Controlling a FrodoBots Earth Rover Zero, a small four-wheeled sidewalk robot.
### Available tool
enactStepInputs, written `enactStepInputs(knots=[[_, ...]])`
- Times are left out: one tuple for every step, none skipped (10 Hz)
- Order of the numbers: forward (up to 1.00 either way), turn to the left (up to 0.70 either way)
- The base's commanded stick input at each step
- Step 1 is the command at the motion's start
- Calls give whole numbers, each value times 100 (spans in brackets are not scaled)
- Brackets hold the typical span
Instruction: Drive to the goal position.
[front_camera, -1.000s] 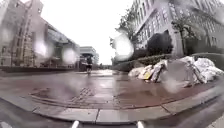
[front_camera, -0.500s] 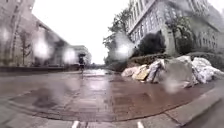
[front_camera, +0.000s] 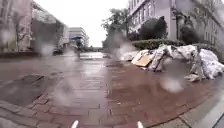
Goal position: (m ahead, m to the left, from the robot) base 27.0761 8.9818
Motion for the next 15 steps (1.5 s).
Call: enactStepInputs(knots=[[70,0],[70,0],[70,0],[70,0],[70,0],[70,0],[70,0],[70,0],[70,0],[70,0],[70,0],[70,0],[70,0],[70,0],[70,12]])
